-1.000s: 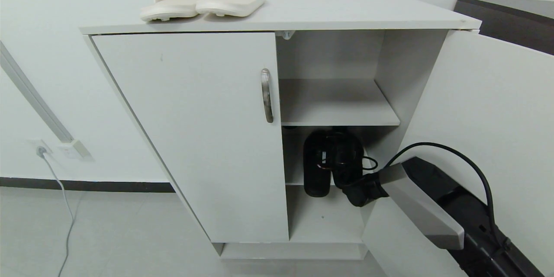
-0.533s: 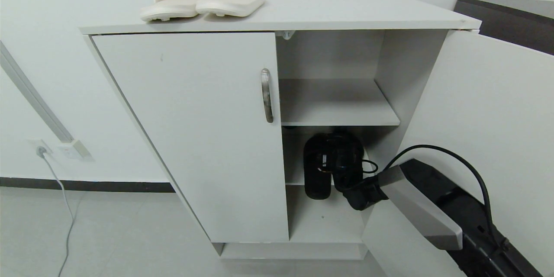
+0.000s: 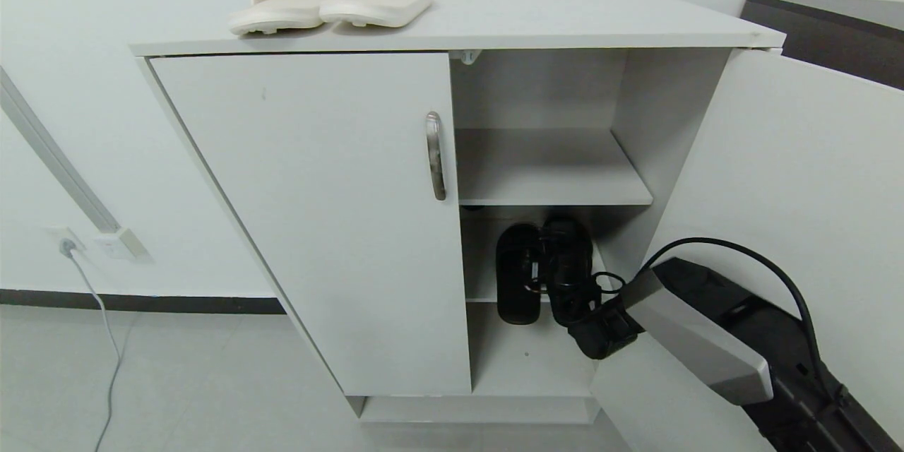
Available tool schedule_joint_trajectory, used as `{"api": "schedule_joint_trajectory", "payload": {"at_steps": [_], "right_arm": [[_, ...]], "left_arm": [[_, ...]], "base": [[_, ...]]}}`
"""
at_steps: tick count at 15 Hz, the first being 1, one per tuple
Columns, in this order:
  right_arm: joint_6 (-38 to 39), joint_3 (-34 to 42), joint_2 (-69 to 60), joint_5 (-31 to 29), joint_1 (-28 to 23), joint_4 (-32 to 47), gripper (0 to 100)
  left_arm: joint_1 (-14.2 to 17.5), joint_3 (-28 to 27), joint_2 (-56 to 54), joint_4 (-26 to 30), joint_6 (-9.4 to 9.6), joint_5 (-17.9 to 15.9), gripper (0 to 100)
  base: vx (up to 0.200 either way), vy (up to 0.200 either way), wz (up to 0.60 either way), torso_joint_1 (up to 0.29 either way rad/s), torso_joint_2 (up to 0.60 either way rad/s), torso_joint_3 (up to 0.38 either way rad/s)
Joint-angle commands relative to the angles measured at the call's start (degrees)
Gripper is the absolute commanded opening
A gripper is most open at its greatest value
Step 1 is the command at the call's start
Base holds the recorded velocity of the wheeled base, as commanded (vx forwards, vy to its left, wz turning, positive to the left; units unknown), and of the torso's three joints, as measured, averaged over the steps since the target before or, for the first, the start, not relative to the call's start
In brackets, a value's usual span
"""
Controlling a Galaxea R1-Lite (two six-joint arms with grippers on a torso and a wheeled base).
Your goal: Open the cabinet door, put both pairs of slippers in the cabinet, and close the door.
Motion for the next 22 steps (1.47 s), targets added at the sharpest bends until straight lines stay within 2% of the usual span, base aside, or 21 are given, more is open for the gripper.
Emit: {"api": "schedule_joint_trajectory", "payload": {"at_steps": [1, 4, 7, 11, 15, 17, 19, 22], "right_arm": [[0.0, 4.2, -3.3, 0.0, 0.3, -1.7, 100], [0.1, 13.0, -7.8, 0.1, 1.1, -6.5, 100], [0.2, 26.2, -15.5, 0.8, 2.9, -13.0, 100], [0.6, 46.6, -26.9, 2.2, 9.3, -19.8, 100], [1.2, 62.4, -34.7, 2.3, 17.9, -23.6, 100], [1.3, 63.8, -35.9, 2.3, 20.3, -23.6, 100], [1.2, 63.8, -36.0, 2.3, 20.6, -23.5, 100], [1.3, 64.0, -36.0, 2.3, 20.3, -23.7, 100]], "left_arm": [[0.0, 0.0, 0.1, 0.0, 0.02, 0.0, 0], [0.0, 0.0, 0.1, 0.0, 0.02, 0.0, 0], [0.0, 0.0, 0.1, 0.0, 0.02, 0.0, 0], [0.0, 0.0, 0.1, 0.0, -0.07, 0.0, 0], [0.0, 0.0, 0.1, 0.0, -0.07, 0.0, 0], [0.0, 0.0, 0.1, 0.0, -0.07, 0.0, 0], [0.0, 0.0, 0.1, 0.0, 0.02, -0.1, 0], [0.0, 0.0, 0.1, 0.0, -0.07, -0.1, 0]], "base": [[0.000, 0.000, 0.00, 0.000, 0.00, 0.000], [0.000, 0.000, 0.00, 0.000, 0.00, 0.000], [0.000, 0.000, 0.00, 0.000, 0.00, 0.000], [0.000, 0.000, 0.00, 0.000, 0.00, 0.000], [0.000, 0.000, 0.00, 0.000, 0.00, 0.000], [0.000, 0.000, 0.00, 0.000, 0.00, 0.000], [0.000, 0.000, 0.00, 0.000, 0.00, 0.000], [-0.200, 0.000, 0.00, 0.001, 0.00, 0.002]]}}
